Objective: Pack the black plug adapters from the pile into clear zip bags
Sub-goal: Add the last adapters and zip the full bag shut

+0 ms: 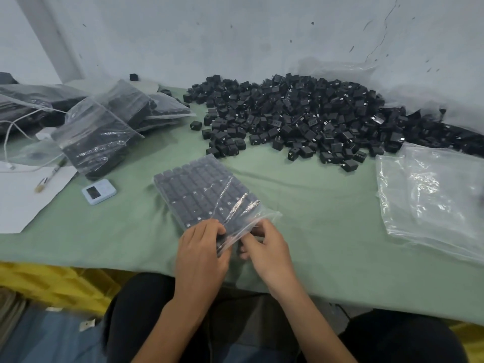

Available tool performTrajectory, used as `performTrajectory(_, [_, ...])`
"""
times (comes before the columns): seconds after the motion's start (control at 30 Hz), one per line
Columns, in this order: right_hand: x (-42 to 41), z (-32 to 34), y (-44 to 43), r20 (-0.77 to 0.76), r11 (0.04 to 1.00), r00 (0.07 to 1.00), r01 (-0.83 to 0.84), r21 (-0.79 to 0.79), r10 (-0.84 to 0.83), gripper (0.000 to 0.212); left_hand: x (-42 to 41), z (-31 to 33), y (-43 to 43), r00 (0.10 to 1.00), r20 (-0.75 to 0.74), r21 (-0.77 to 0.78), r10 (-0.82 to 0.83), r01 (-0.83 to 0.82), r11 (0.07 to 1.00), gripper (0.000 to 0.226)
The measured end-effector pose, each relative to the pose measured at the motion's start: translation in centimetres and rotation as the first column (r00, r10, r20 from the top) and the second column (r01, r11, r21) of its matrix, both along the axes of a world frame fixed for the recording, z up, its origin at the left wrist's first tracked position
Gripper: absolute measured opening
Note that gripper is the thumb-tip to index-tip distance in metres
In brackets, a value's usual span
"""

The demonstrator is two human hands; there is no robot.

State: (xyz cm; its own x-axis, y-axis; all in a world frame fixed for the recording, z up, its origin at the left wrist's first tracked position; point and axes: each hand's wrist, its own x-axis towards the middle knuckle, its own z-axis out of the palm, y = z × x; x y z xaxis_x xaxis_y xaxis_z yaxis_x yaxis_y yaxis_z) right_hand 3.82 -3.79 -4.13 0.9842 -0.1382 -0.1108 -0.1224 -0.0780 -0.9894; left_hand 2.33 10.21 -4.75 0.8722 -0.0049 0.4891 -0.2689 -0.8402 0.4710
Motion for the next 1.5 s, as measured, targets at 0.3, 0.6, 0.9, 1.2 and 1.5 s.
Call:
performTrajectory(0.3, [0.4,0.7,-0.8,0.086,0.930,0.993,-0.041,-0.364,0.077,0.020,0.0,-0.1,0.0,1.000,0.014,0.005,-0.001,0.001,1.000,0.029])
performTrajectory(0.6, [0.2,1.1,-0.7,0.128,0.773,0.980,-0.038,-0.633,0.153,0.019,-0.1,-0.1,0.0,1.000,0.001,-0.014,0.001,-0.001,1.000,0.027])
performTrajectory(0.9, [0.1,1.2,-0.2,0.142,0.700,0.975,-0.021,-0.714,0.173,0.014,-0.2,0.0,-0.1,0.999,-0.020,0.078,0.028,-0.026,0.997,0.029])
performTrajectory(1.2, [0.3,0.8,0.0,0.012,0.500,0.933,-0.183,-0.846,0.361,0.036,-0.1,0.0,0.0,0.999,-0.040,0.077,0.035,-0.032,0.996,0.035])
performTrajectory(1.5, [-0.1,0.5,0.8,0.082,0.756,0.959,-0.159,-0.635,0.270,0.018,-0.1,0.0,0.0,0.998,-0.046,0.072,0.032,-0.029,0.997,0.036])
